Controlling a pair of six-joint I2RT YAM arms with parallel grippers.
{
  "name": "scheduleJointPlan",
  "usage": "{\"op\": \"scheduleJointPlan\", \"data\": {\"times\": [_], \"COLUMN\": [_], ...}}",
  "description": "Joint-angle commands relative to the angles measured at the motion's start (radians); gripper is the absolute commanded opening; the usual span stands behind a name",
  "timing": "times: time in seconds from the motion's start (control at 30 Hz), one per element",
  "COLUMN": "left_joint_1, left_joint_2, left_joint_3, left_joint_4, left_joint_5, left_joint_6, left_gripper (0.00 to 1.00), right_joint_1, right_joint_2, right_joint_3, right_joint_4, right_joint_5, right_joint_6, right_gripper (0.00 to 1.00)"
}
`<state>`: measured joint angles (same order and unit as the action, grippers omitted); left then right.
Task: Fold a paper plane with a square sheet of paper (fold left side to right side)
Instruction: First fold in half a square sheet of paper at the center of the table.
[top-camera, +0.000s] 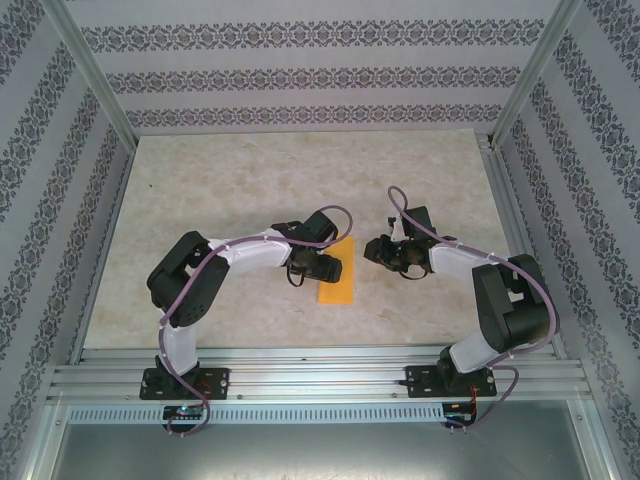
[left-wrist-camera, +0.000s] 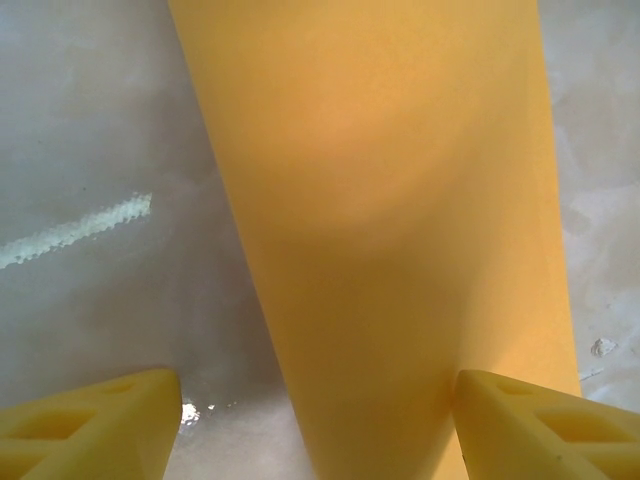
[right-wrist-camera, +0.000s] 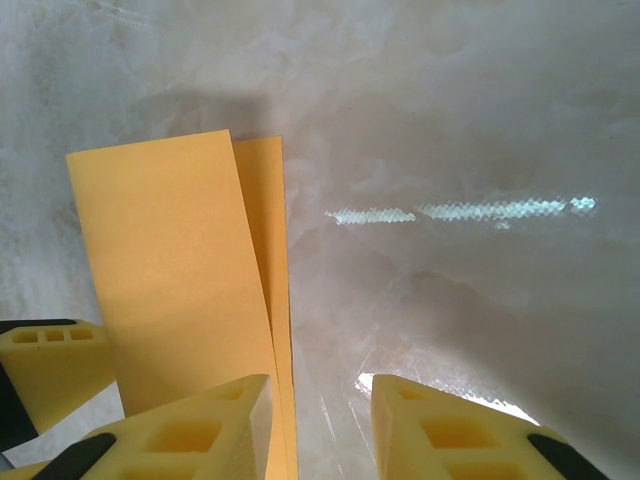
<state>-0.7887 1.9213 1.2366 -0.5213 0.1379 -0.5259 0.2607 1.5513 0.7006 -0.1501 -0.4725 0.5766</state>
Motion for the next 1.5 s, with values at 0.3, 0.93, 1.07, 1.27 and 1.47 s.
{"op": "scheduleJointPlan", "data": {"times": [0.3,0.93,1.07,1.27,1.47], "left_joint_1": [-0.044,-0.043,-0.043,-0.043,-0.044], "left_joint_2": [0.050,0.078,0.085,0.084,0.082], "left_joint_3": [0.020,0.057,0.065,0.064,0.063], "left_joint_4": [0.041,0.004,0.004,0.013,0.027], "left_joint_5": [0.086,0.048,0.054,0.099,0.127], "left_joint_6": [0.036,-0.009,-0.013,0.011,0.023], "left_gripper": [0.75,0.75,0.75,0.75,0.76], "right_joint_1": [-0.006,0.011,0.012,0.016,0.018], "right_joint_2": [-0.022,-0.020,-0.016,-0.013,-0.007], "right_joint_3": [-0.013,-0.023,-0.024,-0.021,-0.016], "right_joint_4": [0.012,0.039,0.040,0.041,0.039], "right_joint_5": [-0.026,-0.049,-0.051,-0.054,-0.054], "right_joint_6": [0.003,0.036,0.037,0.038,0.040], "right_gripper": [0.32,0.30,0.30,0.30,0.30]}}
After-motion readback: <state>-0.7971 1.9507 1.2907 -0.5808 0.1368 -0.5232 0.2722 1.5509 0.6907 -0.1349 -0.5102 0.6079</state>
